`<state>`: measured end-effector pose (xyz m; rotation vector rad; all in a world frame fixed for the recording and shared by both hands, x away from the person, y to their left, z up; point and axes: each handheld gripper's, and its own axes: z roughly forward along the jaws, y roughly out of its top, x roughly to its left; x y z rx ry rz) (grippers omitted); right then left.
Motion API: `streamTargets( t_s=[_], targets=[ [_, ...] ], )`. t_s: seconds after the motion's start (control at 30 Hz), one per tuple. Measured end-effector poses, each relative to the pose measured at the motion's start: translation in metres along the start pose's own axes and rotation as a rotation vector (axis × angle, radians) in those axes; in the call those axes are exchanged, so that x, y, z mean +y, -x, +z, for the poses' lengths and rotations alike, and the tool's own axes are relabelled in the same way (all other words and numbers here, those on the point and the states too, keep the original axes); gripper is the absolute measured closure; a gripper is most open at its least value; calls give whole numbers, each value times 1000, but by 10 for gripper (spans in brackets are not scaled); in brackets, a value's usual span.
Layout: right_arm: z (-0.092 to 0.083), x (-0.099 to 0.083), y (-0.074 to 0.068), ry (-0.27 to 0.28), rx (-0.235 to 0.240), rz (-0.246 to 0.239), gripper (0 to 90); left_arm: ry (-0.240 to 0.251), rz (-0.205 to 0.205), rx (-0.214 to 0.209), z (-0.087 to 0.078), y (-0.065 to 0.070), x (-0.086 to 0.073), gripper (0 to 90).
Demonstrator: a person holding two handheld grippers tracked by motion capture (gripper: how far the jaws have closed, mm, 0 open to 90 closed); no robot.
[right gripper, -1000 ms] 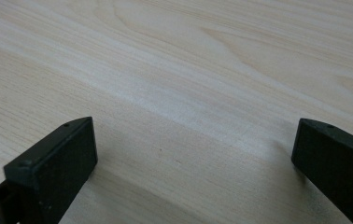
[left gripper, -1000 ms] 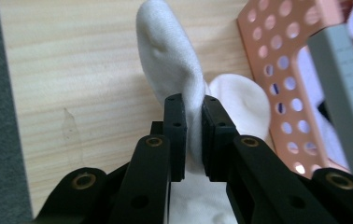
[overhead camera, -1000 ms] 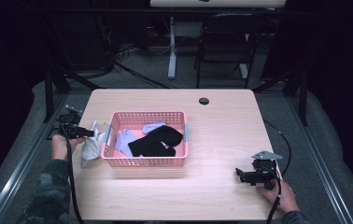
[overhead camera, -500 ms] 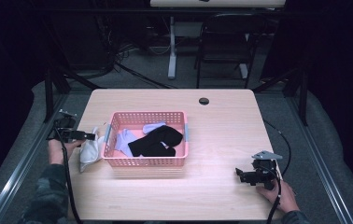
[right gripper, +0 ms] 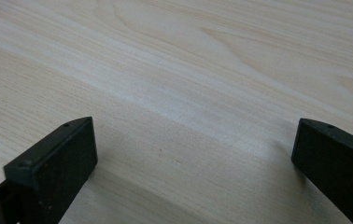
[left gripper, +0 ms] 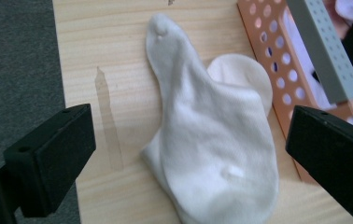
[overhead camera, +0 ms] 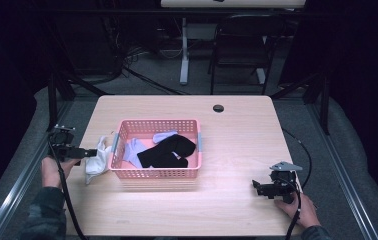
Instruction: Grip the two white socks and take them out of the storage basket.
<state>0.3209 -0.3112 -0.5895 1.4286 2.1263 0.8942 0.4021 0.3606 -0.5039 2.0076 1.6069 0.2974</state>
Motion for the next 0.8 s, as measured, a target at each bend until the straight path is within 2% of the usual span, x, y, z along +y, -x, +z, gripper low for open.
streamTargets(
  t_s=[0.2,0.27,0.3,0.33,0.4,0.43,0.47,0.8],
  targets=[
    [0,0,0,-1,0,0,0,7,26,4,-9,6,-19,3],
    [0,0,0,0,-1,1,0,-28,47,7,-7,11,-29,3],
    [0,0,0,0,-1,1,0,-28,47,7,-7,11,-29,3],
    [0,0,0,3,-2,3,0,-46,66,-6,-6,14,-37,2],
    [0,0,0,0,-1,0,0,-43,63,-13,-6,16,-41,2],
    [0,0,0,3,-2,3,0,-35,88,-16,-6,19,-48,2],
    [0,0,0,3,-2,4,0,-30,96,-8,-7,21,-50,2],
    [0,0,0,3,-2,3,0,-1,109,-9,-4,23,-57,2]
  ],
)
